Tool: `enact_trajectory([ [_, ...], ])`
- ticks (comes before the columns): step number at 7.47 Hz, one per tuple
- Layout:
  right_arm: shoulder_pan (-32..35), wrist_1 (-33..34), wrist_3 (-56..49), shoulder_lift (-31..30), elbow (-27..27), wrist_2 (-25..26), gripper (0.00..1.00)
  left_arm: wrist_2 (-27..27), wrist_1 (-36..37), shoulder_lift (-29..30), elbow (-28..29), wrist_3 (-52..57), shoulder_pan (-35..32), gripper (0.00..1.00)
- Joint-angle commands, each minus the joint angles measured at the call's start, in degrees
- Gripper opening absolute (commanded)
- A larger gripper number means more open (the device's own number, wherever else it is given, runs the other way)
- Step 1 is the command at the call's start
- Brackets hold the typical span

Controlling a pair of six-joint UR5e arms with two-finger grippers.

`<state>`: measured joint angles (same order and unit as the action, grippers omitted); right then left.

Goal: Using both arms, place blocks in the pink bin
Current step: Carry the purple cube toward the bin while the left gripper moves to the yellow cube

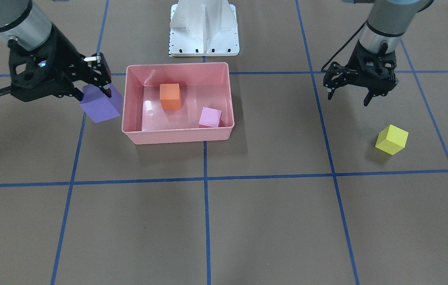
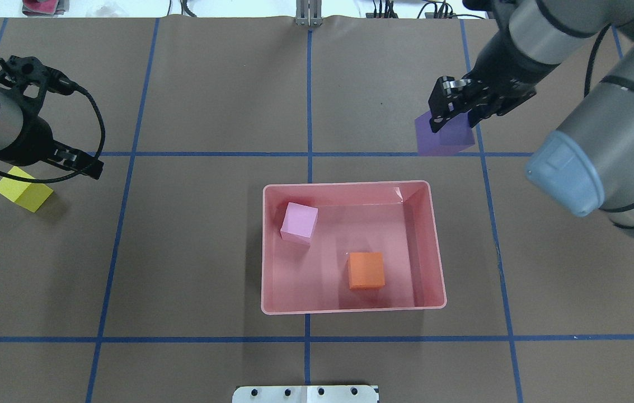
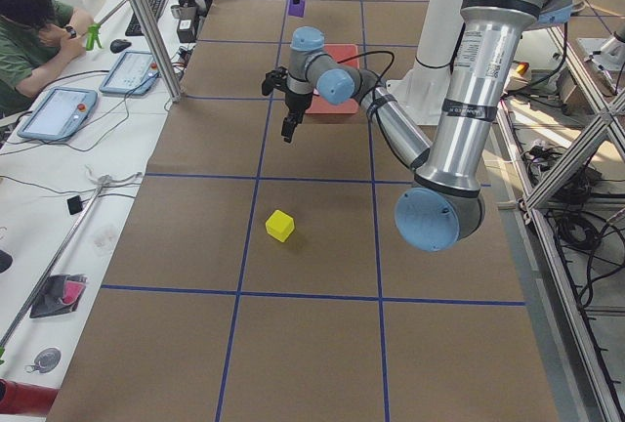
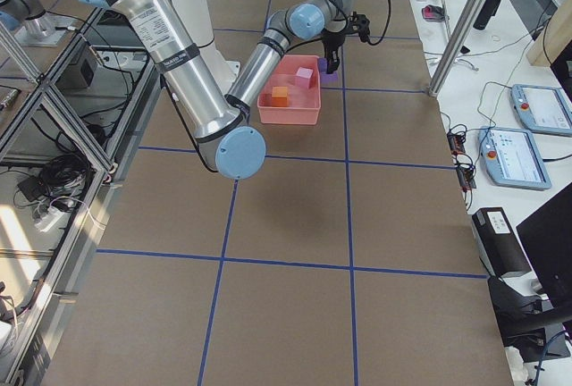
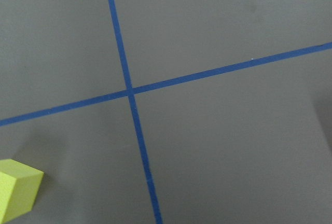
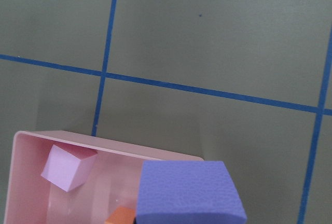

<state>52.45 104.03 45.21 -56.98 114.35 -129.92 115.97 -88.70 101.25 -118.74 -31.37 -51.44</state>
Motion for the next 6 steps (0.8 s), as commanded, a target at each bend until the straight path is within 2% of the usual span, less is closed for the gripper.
enact_trajectory([
  [1, -8.6, -3.4, 8.2, 2.7, -0.4, 8.3, 0.00, 4.3, -6.9, -3.4, 5.8, 8.8, -4.1, 1.00],
  [3, -15.2, -3.6, 12.0, 4.4, -1.1, 14.3, 0.00, 4.4, -18.7, -5.4, 13.1, 10.5, -4.5, 1.00],
  [4, -16.8, -3.6, 12.7, 5.6, -2.4, 15.8, 0.00, 5.8, -21.9, -5.5, 16.8, 13.1, -6.5, 1.00],
  [6, -20.0, -4.5, 13.7, 6.1, -3.6, 18.4, 0.00, 8.1, -22.0, -5.5, 20.6, 16.1, -10.2, 1.00],
])
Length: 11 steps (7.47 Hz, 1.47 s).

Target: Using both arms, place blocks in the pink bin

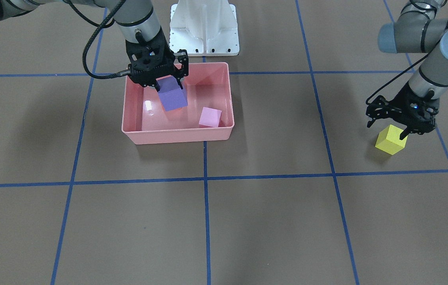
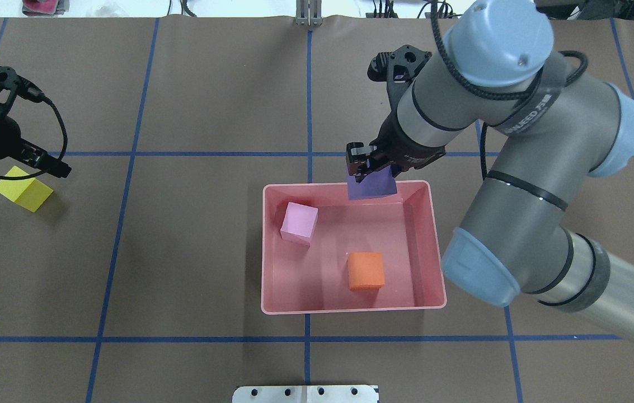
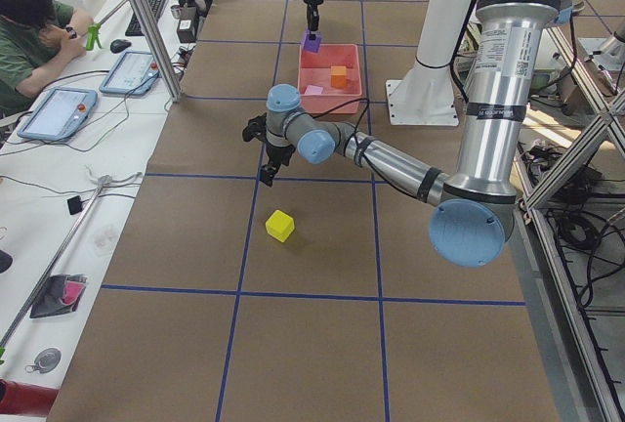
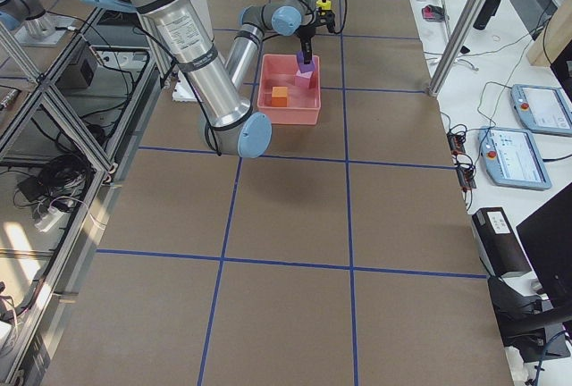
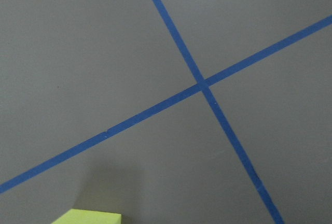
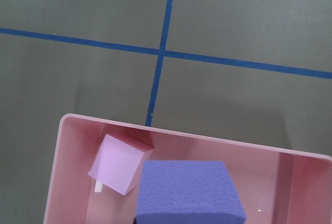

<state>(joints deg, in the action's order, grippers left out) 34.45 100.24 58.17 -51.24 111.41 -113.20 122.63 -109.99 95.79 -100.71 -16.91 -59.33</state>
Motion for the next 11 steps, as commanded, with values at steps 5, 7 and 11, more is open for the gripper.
enact_trajectory([
  [5, -6.4, -0.8, 0.6, 0.1, -3.6, 4.6, 0.00, 3.3, -0.9, 0.1, 7.4, 2.2, -3.1, 1.00],
  [7, -6.9, -0.8, 0.6, 0.2, -3.7, 4.7, 0.00, 3.3, -1.0, 0.3, 8.5, 2.2, -3.0, 1.00],
  [11, -7.9, -0.8, 1.0, 0.1, -4.0, 4.6, 0.00, 3.3, -1.5, 0.1, 9.1, 1.6, -2.9, 1.00],
])
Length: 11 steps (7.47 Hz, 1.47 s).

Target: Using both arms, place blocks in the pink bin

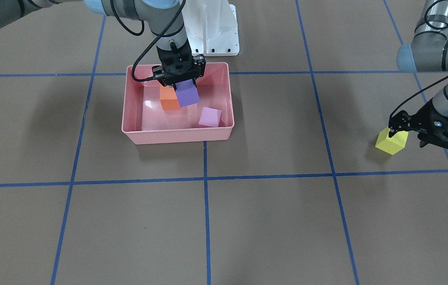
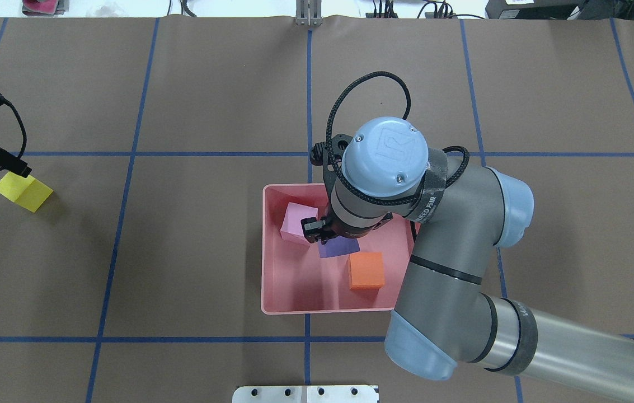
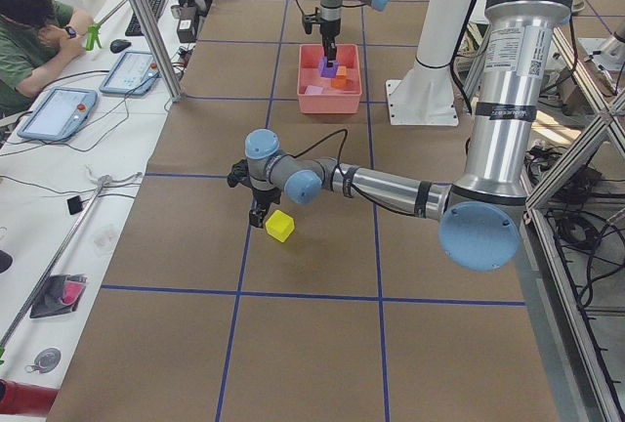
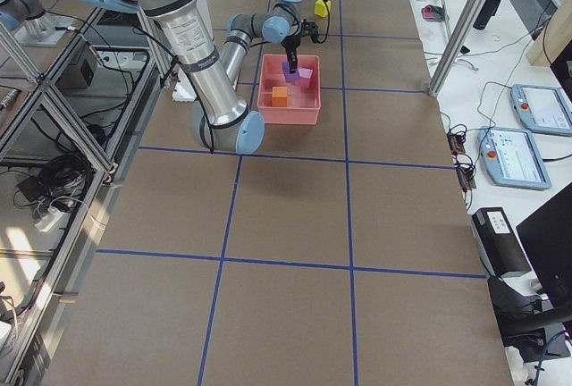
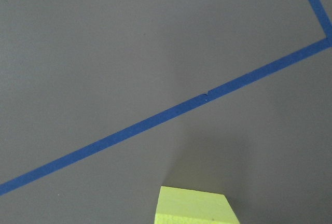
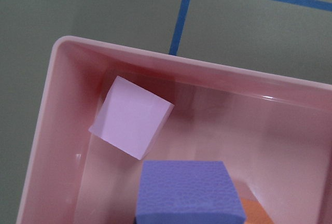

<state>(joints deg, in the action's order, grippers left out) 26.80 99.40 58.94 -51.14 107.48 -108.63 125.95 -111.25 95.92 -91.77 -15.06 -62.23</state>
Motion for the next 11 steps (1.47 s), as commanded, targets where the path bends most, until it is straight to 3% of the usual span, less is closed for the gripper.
enact_trajectory([
  [1, -0.3, -0.1, 0.5, 0.1, -0.3, 0.0, 0.63, 0.0, -0.3, 0.0, 0.5, -0.2, 0.0, 1.00],
  [2, -0.3, -0.3, 0.5, 0.1, -0.3, 0.0, 0.98, 0.0, -0.6, 0.0, 0.5, -0.3, 0.0, 1.00],
  [9, -0.3, -0.3, 0.5, 0.0, 0.3, -0.1, 0.99, 0.0, -1.2, 0.0, 1.0, -5.0, 0.1, 1.00],
  [11, -0.3, -0.3, 0.5, -0.5, 0.7, -0.2, 0.99, 0.0, -6.8, -0.8, 3.2, -7.9, 0.5, 1.00],
])
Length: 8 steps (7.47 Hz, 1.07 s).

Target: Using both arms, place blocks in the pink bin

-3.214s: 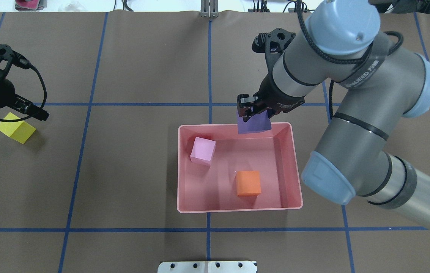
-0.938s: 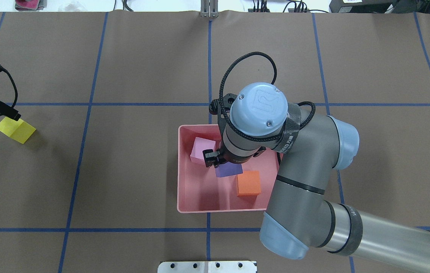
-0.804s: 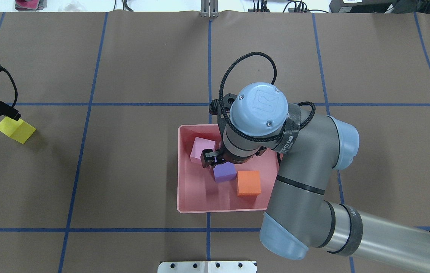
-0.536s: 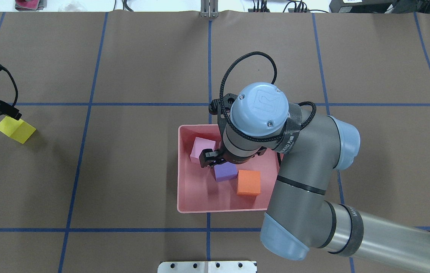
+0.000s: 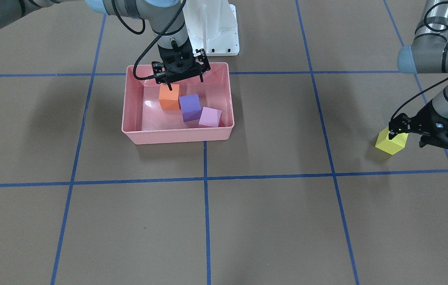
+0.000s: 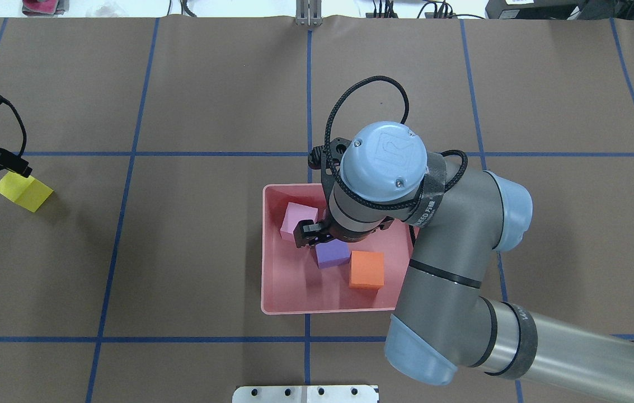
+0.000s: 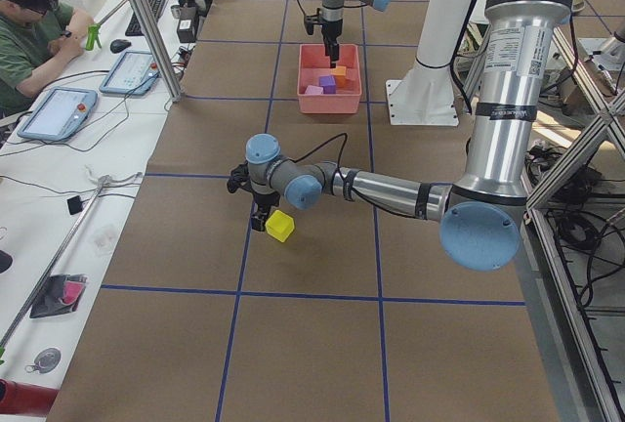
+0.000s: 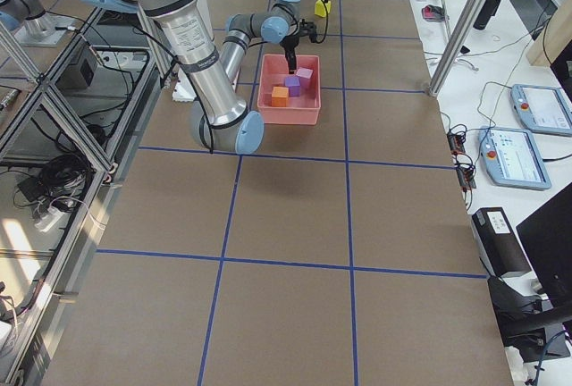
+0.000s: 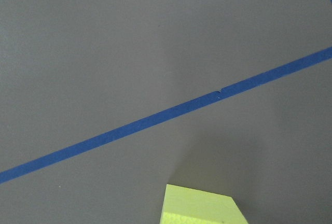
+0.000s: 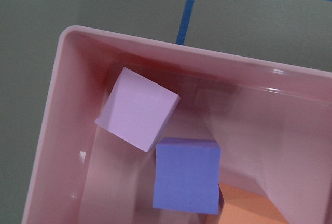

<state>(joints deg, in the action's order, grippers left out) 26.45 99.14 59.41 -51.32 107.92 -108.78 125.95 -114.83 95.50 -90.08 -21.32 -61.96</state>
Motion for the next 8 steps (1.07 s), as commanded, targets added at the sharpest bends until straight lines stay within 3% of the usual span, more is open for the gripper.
enact_trajectory([
  [1, 0.0, 0.0, 0.0, -0.4, 0.3, -0.1, 0.99, -0.1, -3.9, -0.4, 2.0, -2.0, 0.4, 1.00],
  [8, 0.2, 0.0, 0.0, -1.5, 1.1, -0.3, 0.99, 0.0, -4.0, -0.3, 1.7, -3.0, 2.8, 1.00],
])
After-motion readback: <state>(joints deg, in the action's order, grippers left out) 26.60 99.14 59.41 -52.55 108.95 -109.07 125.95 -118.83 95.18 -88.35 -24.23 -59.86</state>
